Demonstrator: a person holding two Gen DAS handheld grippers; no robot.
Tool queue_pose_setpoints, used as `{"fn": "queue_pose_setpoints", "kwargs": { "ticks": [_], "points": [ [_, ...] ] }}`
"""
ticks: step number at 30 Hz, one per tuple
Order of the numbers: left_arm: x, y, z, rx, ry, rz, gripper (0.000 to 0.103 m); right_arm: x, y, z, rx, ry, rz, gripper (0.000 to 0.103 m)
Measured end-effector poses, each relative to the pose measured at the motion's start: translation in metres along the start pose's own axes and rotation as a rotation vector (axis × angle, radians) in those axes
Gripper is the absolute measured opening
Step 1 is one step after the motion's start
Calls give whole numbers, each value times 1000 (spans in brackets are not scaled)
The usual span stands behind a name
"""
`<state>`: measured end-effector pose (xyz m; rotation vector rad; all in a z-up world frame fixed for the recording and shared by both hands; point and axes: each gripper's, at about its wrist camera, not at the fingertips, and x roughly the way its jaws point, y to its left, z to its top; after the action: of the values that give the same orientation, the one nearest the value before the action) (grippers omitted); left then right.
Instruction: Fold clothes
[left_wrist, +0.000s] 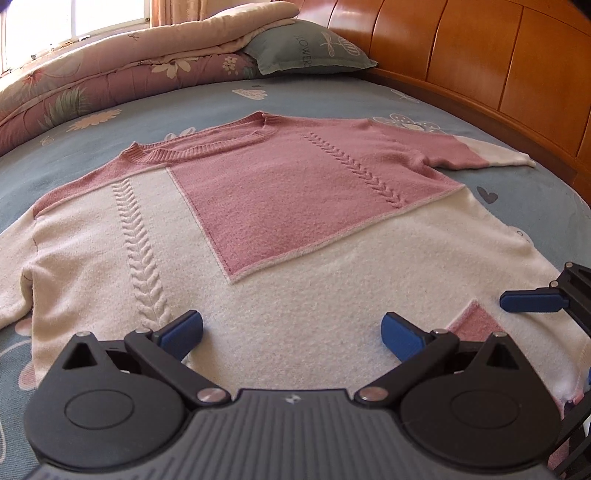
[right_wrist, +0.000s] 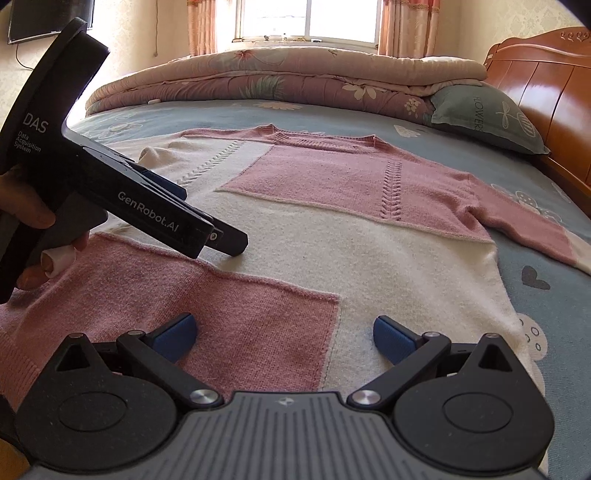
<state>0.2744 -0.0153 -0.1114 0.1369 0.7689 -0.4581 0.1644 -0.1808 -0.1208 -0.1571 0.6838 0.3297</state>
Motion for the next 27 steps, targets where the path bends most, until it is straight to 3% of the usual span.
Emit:
{"fn": "queue_pose_setpoints", "kwargs": {
  "ticks": [7, 23, 27],
  "points": [
    [-2, 8, -1, -44, -8, -33, 102, -30, 4, -6, -47, 43, -51, 103],
    [-7, 20, 0, -117, 9, -81, 102, -46, -46, 13, 210, 52, 72, 103],
    [-8, 21, 0, -122, 9, -87, 102, -15, -64, 28, 244, 45, 66, 103]
  ]
}}
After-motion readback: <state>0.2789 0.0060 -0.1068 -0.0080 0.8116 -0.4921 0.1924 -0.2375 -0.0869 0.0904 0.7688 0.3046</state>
